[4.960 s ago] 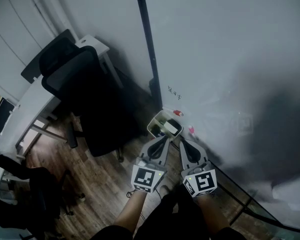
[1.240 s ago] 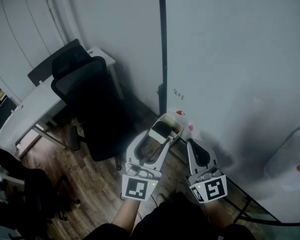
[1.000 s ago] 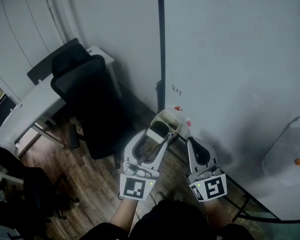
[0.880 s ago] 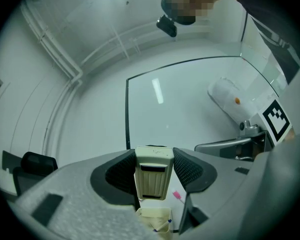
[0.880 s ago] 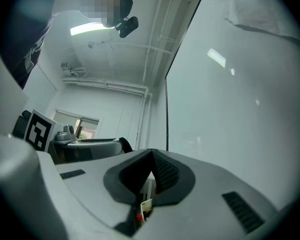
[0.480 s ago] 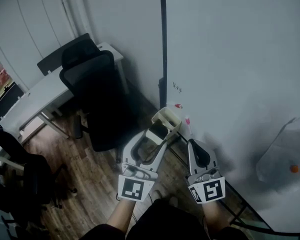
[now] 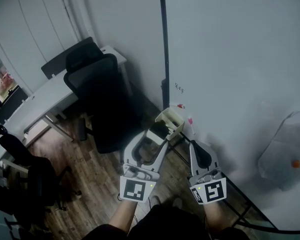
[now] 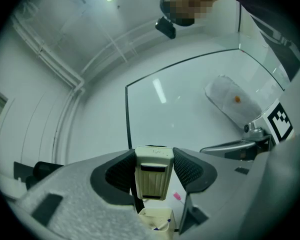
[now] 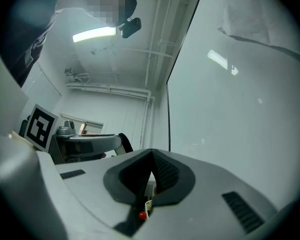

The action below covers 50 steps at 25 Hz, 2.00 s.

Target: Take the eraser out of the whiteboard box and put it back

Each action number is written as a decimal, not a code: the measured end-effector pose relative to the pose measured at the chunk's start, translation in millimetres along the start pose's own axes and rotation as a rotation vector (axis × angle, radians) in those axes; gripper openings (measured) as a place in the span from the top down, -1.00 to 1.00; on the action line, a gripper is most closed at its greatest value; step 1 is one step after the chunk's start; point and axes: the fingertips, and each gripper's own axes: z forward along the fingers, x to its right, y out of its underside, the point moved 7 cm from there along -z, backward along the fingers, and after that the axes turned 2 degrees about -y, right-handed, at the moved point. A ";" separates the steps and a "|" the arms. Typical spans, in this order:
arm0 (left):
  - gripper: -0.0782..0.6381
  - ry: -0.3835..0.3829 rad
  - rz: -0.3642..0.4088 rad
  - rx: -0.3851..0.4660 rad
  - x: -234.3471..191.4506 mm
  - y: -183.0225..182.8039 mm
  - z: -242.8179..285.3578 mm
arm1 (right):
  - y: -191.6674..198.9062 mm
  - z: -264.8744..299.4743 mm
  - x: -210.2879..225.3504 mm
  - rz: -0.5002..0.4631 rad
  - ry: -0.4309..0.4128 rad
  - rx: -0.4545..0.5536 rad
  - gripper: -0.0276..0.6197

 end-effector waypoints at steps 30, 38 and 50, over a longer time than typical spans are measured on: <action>0.13 0.093 -0.089 -0.044 -39.8 59.6 50.6 | 45.6 52.2 4.3 0.043 0.092 -0.046 0.91; 0.13 0.127 -0.115 -0.066 -48.9 89.2 82.3 | 84.7 65.8 13.3 0.094 0.136 -0.090 0.91; 0.14 0.197 -0.156 -0.117 -58.5 118.3 117.5 | 101.2 76.8 21.8 0.123 0.183 -0.108 0.91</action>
